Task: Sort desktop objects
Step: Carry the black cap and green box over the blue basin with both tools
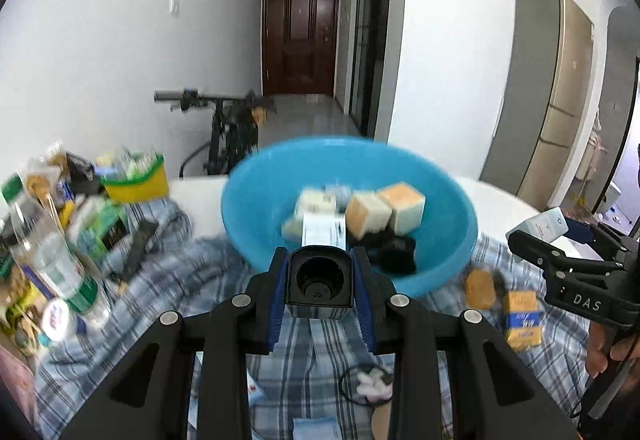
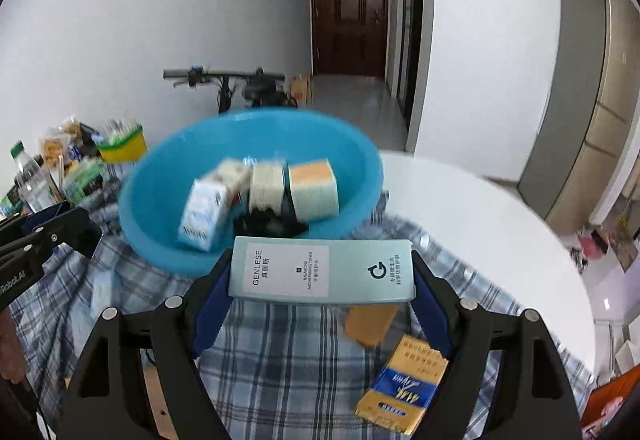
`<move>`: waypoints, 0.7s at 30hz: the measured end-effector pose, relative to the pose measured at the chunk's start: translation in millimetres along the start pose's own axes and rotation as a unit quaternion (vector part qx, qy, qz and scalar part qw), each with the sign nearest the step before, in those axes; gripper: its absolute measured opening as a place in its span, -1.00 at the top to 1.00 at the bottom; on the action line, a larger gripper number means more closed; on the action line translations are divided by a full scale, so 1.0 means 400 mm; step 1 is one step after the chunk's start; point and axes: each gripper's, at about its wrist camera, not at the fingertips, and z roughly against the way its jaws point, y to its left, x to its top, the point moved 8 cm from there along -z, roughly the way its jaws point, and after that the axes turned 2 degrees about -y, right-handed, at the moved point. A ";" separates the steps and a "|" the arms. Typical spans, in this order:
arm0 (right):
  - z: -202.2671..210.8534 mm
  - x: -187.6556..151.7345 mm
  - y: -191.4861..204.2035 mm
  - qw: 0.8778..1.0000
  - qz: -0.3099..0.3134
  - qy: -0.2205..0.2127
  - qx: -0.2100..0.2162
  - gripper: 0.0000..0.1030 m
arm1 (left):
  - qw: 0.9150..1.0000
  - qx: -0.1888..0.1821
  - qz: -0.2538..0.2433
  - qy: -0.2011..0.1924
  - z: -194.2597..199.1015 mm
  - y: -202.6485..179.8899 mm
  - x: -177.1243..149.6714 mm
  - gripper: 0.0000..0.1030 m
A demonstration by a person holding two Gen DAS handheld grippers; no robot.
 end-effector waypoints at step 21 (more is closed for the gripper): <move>0.285 0.159 0.063 0.984 0.008 -0.173 0.029 -0.54 | 0.988 -0.002 -0.002 -0.151 0.284 -0.030 0.143 0.36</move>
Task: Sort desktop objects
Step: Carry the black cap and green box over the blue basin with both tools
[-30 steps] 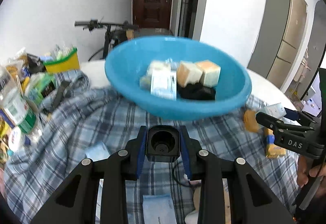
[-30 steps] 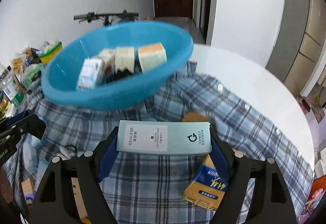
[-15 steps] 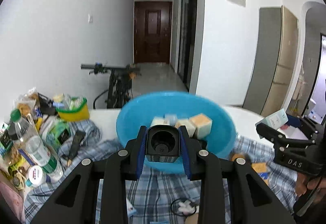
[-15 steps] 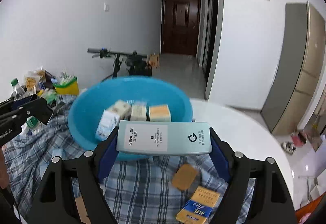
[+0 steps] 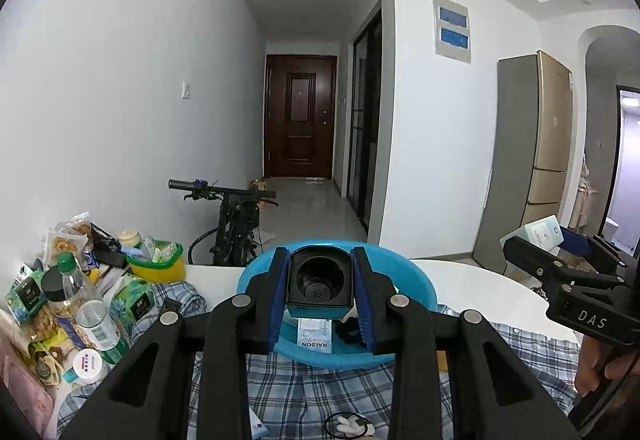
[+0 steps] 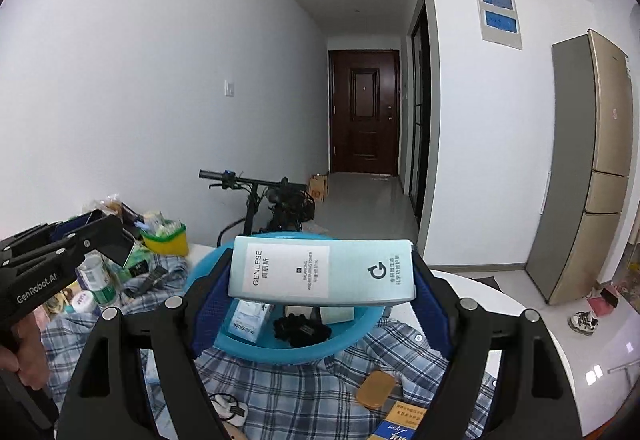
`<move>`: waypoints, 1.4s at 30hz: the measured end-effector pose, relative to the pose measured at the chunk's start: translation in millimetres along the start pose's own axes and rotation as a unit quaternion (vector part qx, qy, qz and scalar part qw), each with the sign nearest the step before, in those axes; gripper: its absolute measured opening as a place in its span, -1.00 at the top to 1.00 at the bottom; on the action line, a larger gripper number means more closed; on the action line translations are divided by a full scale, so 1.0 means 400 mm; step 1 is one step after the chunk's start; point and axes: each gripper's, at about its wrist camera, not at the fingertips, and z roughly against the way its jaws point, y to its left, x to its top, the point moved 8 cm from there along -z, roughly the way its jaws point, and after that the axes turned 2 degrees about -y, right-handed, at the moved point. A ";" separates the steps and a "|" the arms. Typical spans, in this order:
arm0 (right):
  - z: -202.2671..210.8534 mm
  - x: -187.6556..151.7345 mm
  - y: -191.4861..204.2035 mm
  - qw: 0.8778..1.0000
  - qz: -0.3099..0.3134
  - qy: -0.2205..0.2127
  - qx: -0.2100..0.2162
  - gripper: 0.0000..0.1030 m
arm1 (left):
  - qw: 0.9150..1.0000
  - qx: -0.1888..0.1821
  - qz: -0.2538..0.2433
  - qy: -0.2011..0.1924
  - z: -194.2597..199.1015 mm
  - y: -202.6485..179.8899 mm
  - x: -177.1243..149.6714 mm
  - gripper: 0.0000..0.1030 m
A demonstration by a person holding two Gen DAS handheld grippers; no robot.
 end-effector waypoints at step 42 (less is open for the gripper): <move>-0.327 0.072 -0.065 0.999 0.005 0.023 -0.030 -0.54 | 1.000 -0.003 -0.011 0.015 -0.414 0.034 0.073 0.36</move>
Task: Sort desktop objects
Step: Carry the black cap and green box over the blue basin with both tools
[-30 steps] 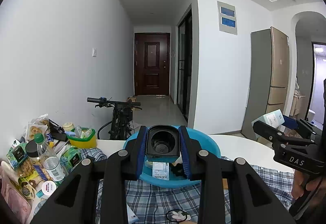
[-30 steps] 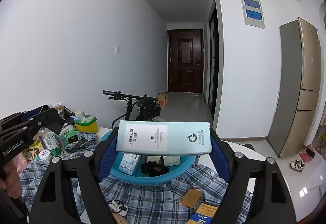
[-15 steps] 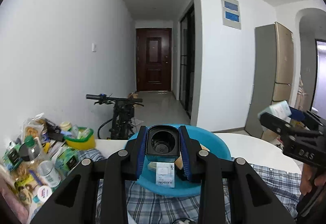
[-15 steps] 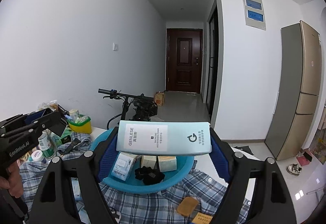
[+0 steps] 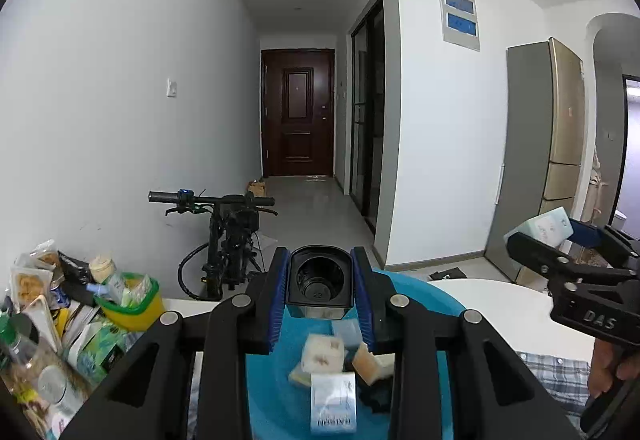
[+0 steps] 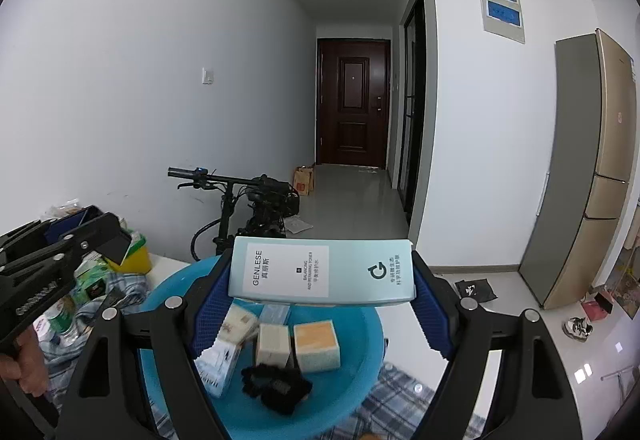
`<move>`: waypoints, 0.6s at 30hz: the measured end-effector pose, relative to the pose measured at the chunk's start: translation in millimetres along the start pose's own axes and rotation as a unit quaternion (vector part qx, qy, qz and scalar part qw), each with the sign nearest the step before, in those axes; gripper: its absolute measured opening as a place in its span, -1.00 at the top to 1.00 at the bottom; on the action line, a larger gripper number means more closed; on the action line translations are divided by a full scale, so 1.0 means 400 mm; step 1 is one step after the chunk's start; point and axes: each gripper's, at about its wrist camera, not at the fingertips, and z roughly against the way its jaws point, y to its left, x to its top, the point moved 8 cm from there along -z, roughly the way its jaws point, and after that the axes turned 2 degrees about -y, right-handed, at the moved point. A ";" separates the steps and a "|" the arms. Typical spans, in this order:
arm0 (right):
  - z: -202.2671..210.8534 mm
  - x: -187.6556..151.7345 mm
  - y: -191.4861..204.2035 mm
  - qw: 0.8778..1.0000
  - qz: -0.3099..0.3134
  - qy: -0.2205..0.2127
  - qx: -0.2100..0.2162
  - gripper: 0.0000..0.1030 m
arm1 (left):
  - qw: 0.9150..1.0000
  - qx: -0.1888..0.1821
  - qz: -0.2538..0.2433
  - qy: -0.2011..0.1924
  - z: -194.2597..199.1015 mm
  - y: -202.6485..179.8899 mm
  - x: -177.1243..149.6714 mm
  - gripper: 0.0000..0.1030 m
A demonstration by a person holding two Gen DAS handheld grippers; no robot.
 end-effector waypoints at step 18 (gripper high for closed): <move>-0.247 0.083 -0.017 1.000 -0.002 0.000 -0.008 -0.54 | 1.000 0.010 0.014 0.002 -0.291 0.044 0.073 0.36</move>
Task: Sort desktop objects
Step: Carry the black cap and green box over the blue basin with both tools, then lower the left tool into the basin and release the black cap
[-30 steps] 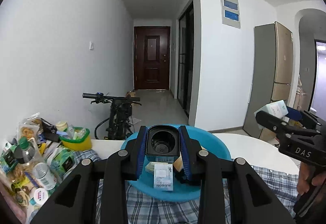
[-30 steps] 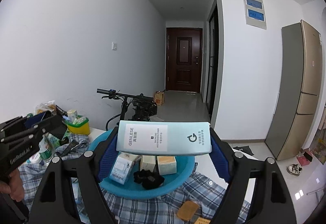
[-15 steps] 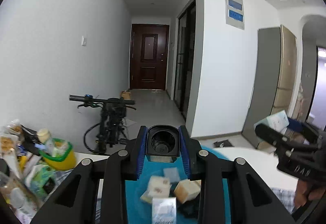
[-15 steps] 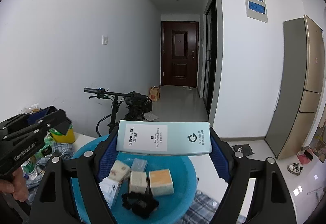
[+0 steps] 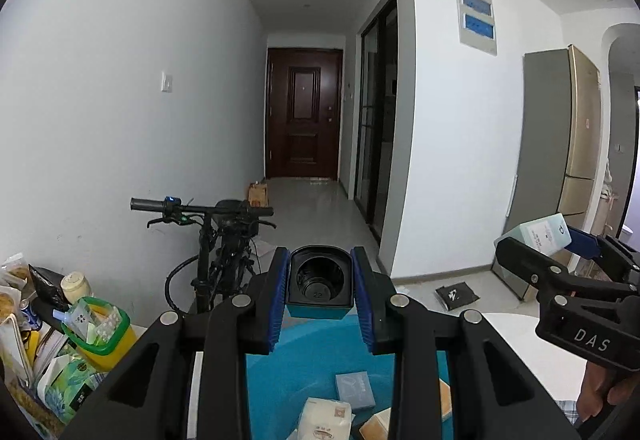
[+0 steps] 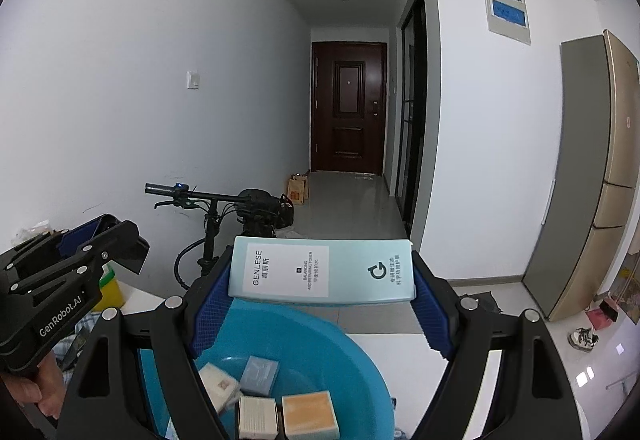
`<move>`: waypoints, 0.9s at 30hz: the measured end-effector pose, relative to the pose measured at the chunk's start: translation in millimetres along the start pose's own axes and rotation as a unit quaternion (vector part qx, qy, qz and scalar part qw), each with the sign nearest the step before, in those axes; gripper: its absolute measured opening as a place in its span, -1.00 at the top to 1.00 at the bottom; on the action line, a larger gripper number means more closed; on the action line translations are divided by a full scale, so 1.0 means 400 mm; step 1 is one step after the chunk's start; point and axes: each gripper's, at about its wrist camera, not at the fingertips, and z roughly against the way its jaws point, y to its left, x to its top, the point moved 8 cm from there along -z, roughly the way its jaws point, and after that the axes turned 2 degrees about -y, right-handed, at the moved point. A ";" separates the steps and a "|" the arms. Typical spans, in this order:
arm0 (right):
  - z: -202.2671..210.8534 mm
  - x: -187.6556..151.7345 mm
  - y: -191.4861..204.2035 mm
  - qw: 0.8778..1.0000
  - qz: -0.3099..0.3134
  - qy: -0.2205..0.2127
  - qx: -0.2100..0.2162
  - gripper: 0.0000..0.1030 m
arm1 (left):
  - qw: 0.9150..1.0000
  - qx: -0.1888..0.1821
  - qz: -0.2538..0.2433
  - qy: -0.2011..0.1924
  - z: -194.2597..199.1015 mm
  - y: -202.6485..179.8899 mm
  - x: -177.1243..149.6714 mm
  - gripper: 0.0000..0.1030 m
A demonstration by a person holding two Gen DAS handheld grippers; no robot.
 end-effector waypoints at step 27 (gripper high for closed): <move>-0.222 -0.154 -0.018 0.960 0.001 0.272 0.066 -0.54 | 0.943 0.004 0.016 0.333 -0.283 0.018 -0.256 0.36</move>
